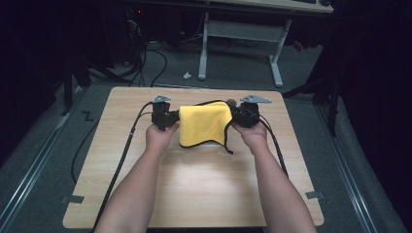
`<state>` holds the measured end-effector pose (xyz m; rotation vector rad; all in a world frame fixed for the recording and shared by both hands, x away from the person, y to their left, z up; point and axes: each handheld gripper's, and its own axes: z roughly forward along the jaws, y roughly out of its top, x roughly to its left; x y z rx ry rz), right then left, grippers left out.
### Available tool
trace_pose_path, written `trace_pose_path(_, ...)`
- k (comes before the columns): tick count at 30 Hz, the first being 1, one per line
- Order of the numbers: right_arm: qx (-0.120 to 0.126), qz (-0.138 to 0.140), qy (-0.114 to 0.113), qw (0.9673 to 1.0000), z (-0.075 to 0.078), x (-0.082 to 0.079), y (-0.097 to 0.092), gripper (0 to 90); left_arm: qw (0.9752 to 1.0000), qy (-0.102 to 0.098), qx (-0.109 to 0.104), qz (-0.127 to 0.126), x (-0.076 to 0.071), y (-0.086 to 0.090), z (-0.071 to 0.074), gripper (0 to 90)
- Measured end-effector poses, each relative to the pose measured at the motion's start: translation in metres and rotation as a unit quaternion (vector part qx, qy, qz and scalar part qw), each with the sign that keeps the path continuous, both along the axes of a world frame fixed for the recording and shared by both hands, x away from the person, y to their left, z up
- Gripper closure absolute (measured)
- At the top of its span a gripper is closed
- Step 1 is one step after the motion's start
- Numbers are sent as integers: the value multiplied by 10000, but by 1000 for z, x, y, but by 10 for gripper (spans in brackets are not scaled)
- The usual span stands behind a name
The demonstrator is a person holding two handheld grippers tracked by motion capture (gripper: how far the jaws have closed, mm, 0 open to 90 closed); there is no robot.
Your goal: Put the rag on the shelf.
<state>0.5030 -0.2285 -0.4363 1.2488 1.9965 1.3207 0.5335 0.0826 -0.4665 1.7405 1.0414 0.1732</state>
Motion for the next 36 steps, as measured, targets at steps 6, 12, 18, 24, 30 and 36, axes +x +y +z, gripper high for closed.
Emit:
trace_pose_path(6, -38, -37, 52, 10000, -4, 0, 0, 738, 9999, 108, -86, -16, -1, 0, -7, 840)
trace_pose_path(12, -27, -190, 128, 9997, -3, 1, -2, 625, 9997, 205, -133, -5, 0, 1, -7, 831)
trace_pose_path(18, -14, -535, -160, 9984, 13, -1, -16, 512, 9997, 222, -29, 80, 0, 1, 1, 738)
trace_pose_path(24, -46, -718, -220, 9972, 23, -5, -29, 500, 9993, 178, 192, 281, -2, 4, 5, 655)
trace_pose_path(30, -274, -770, -251, 9963, 24, -9, -33, 499, 9985, 80, 248, 479, -5, 15, 7, 535)
trace_pose_path(36, -419, -829, -391, 9949, 23, -20, -37, 496, 9962, -196, 622, 578, -13, 26, 14, 483)
